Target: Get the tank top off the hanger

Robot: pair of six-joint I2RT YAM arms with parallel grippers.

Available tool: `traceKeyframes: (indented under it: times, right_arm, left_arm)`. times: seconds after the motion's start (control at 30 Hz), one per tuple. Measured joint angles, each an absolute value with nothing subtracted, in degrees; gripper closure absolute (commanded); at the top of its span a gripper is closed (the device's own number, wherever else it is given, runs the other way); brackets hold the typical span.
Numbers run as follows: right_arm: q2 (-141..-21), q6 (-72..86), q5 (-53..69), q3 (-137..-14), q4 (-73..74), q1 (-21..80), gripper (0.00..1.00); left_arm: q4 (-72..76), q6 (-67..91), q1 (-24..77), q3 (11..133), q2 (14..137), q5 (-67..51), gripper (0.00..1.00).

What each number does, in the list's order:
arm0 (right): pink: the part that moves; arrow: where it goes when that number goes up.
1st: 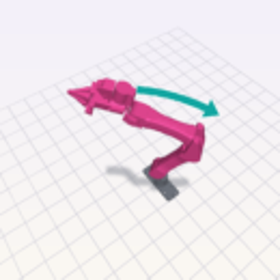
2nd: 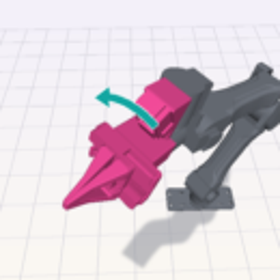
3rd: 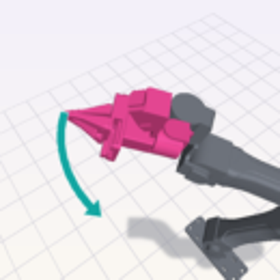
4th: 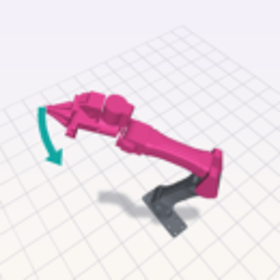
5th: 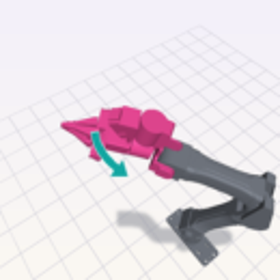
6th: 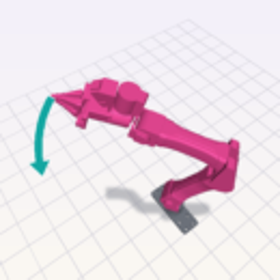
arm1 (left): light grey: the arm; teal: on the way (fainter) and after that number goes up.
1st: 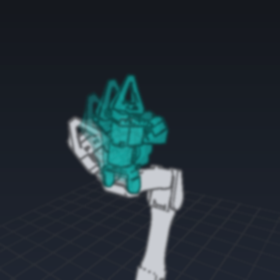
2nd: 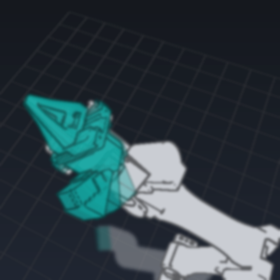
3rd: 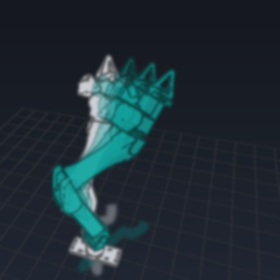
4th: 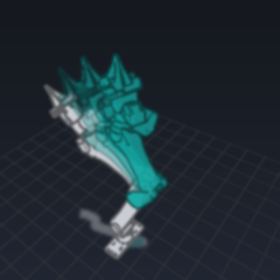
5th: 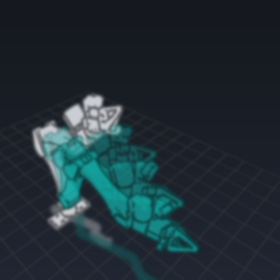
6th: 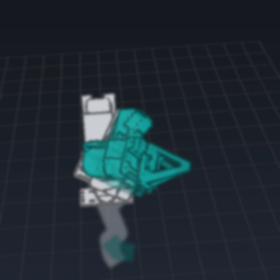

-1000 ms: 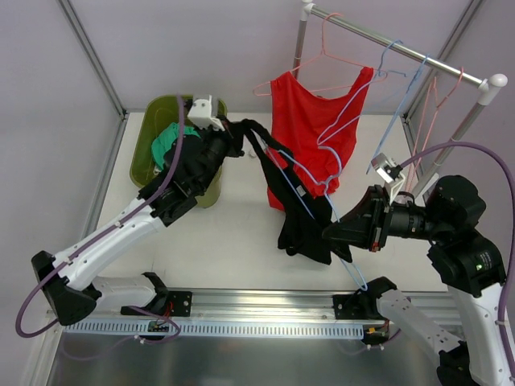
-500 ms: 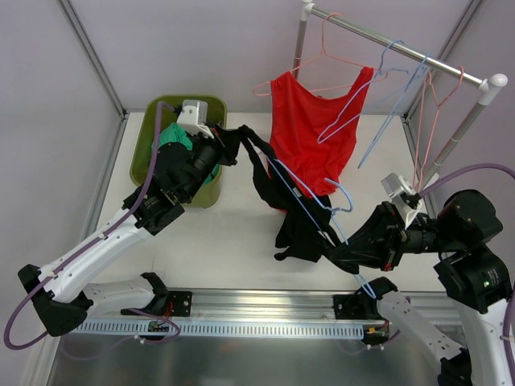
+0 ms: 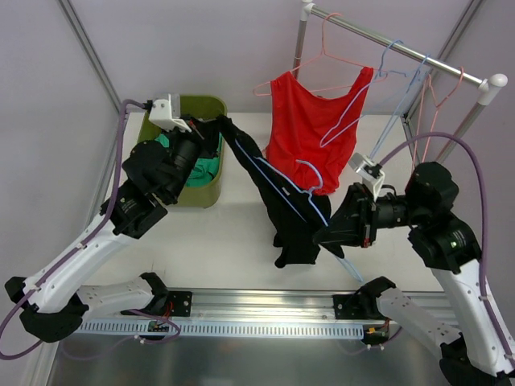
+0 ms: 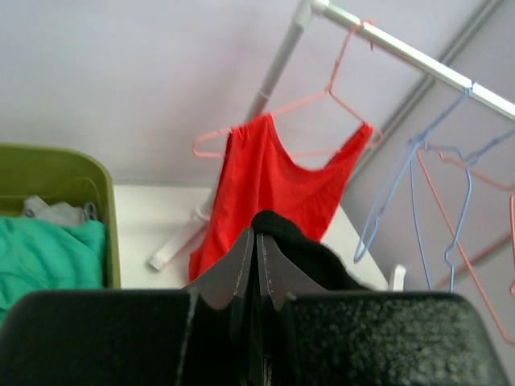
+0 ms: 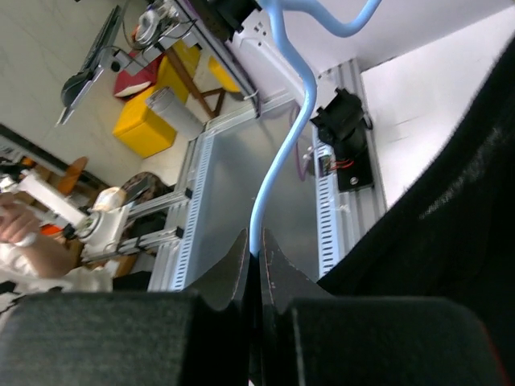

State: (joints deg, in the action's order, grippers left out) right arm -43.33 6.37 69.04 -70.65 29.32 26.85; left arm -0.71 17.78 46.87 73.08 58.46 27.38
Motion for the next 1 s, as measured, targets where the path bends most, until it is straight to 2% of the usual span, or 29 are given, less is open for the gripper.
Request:
traceKeyframes:
  times: [0.23,0.43,0.6,0.73,0.9,1.0]
  right_arm:
    - [-44.97,4.75,71.20,-68.38,28.01,35.81,1.00]
    - [-39.53,1.96,68.84,-68.71,26.74,37.52,1.00]
    - [-38.35,-1.06,58.59,-69.17,26.26,37.67,1.00]
    - [-37.93,-1.54,44.56,-68.31,23.73,37.67,1.00]
    - [-36.51,1.30,26.13,-57.30,2.98,37.71,1.00]
    - [-41.76,2.02,19.18,-52.29,-11.94,37.71,1.00]
  left_arm:
    - [-4.12,15.64,46.78,79.20,60.36,32.10,1.00]
    - [-6.90,17.23,46.78,78.61,64.62,26.74,1.00]
    - [-8.10,21.10,46.76,71.99,63.88,19.62,1.00]
    - [-6.17,25.02,46.76,63.96,61.87,10.92,1.00]
    - [6.22,28.84,47.70,48.64,59.55,-6.04,1.00]
    - [11.00,29.61,51.24,44.27,62.48,-12.40,1.00]
